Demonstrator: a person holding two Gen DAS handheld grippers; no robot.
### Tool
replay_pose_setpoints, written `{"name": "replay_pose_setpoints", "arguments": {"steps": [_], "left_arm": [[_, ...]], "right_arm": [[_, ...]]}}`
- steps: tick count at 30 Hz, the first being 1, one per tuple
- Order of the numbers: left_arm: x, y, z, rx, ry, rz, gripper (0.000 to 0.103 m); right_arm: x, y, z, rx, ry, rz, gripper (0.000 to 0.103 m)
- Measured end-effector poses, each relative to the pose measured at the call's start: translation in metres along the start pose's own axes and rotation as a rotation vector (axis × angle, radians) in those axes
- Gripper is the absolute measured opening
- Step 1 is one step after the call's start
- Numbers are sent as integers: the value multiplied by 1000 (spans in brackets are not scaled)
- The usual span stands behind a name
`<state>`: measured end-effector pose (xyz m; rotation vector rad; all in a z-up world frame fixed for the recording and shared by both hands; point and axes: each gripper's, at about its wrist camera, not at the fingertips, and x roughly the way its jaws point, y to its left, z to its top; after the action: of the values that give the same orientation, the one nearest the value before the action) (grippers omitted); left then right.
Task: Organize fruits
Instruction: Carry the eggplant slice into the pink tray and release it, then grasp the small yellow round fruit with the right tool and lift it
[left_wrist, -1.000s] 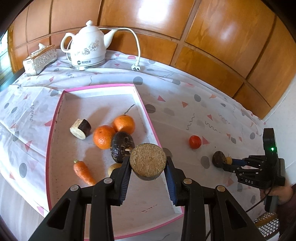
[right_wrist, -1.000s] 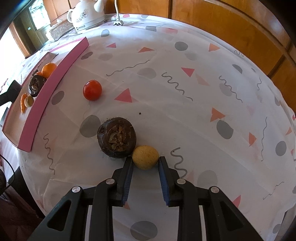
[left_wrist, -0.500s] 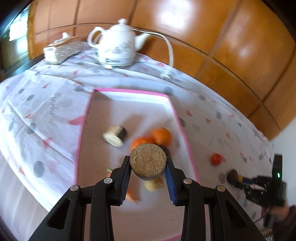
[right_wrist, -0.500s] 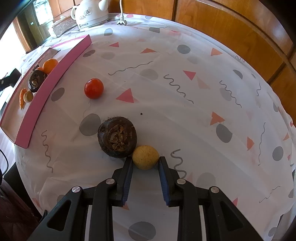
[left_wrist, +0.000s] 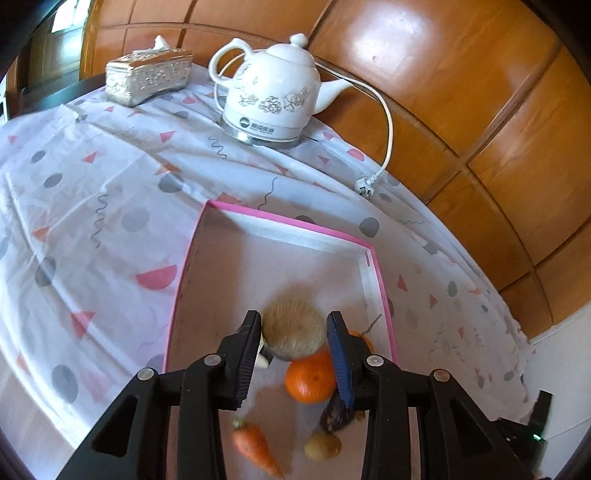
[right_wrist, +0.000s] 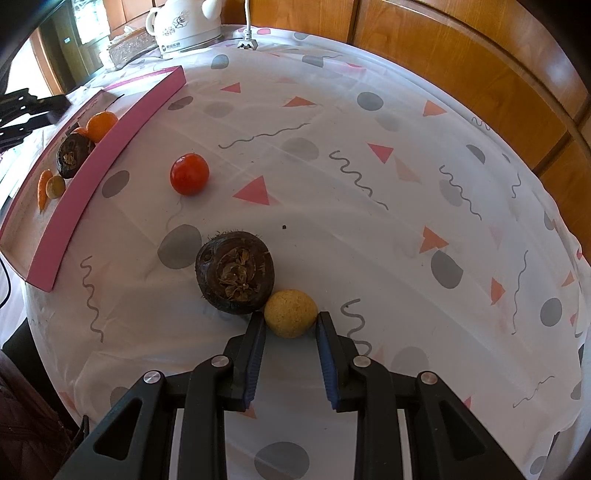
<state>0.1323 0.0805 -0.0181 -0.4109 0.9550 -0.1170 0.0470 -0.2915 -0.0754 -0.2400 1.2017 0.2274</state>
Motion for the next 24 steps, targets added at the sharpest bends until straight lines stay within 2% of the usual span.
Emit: {"name": "replay_pose_setpoints", "arguments": {"steps": [4,8,13,15,17,24], "left_arm": [[12,-15,3,71,0,23,36],[12,-21,-1,88,4,30,36],[1,-25,-15,116,-14,99,39],[-4,-26,-21,134,-33,128,42],[-14,-28,-28,149,-61,139,51],[-34,-31,-47,185,-96,155,53]], "right_arm": [[0,0,0,0,0,0,28],[0,0,0,0,0,0,28],[1,0,0,-3,0,-2,28],[1,0,0,-5,0,-3,28],[2,1,0,-6,-1,-6,28],[2,2,0,-13,-4,-15,28]]}}
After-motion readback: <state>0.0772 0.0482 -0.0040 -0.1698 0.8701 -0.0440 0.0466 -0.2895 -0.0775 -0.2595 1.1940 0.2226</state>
